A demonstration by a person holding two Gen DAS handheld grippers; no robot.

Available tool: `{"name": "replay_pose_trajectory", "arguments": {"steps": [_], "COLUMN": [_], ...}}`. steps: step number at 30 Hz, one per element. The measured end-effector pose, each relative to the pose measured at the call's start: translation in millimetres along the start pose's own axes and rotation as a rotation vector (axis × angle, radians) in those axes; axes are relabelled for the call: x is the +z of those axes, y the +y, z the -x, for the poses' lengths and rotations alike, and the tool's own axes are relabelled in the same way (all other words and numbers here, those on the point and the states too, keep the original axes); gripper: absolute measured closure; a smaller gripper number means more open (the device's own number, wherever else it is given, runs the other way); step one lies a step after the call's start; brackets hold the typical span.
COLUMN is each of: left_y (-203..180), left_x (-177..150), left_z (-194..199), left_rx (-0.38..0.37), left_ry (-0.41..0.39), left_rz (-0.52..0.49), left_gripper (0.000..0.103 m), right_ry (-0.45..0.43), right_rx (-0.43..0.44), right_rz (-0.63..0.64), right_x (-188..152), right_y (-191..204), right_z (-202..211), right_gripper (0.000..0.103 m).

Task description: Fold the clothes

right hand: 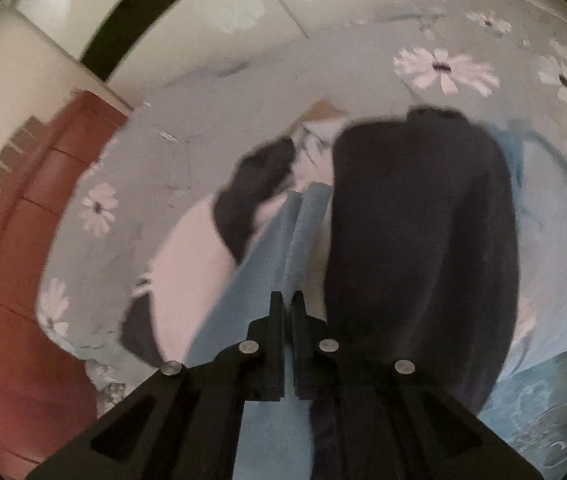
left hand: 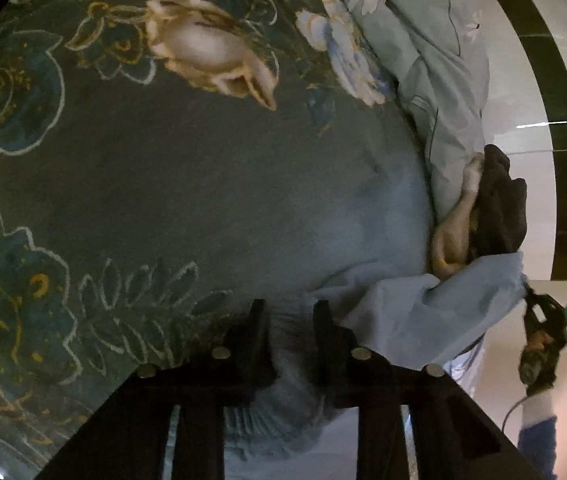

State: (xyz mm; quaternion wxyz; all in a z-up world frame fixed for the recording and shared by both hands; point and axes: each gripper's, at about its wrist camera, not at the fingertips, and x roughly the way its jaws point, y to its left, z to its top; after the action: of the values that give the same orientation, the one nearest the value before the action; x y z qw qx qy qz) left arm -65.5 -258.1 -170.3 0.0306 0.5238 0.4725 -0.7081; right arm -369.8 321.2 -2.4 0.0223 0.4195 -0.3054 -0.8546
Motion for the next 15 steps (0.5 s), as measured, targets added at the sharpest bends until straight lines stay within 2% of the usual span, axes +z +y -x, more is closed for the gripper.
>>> {"name": "replay_pose_trajectory", "arguments": {"steps": [4,8,12,15], "left_y": [-12.1,-24.5,-36.4,-44.8], "left_x": [3.3,2.1,0.0,-1.7], "left_z": [15.3,12.1,6.3,1.4], "left_rx": [-0.068,-0.069,-0.065,-0.060], "left_ry": [-0.045,-0.034,-0.017,-0.003], "left_rz": [-0.028,-0.066,-0.101,-0.126], "left_gripper": [0.092,0.093,0.093,0.093], "right_ry": [-0.108,-0.211,-0.266,-0.224], "right_rx": [0.048,0.030,-0.056,-0.150], "right_rz": [0.062,0.107,-0.008,-0.191], "right_x": [-1.4,-17.8,-68.9,-122.1], "right_y": [-10.4,-47.3,-128.1,-205.8], "right_z": [74.8,150.9,208.9,225.6], "right_gripper": [0.101,0.101,0.101,0.101]}}
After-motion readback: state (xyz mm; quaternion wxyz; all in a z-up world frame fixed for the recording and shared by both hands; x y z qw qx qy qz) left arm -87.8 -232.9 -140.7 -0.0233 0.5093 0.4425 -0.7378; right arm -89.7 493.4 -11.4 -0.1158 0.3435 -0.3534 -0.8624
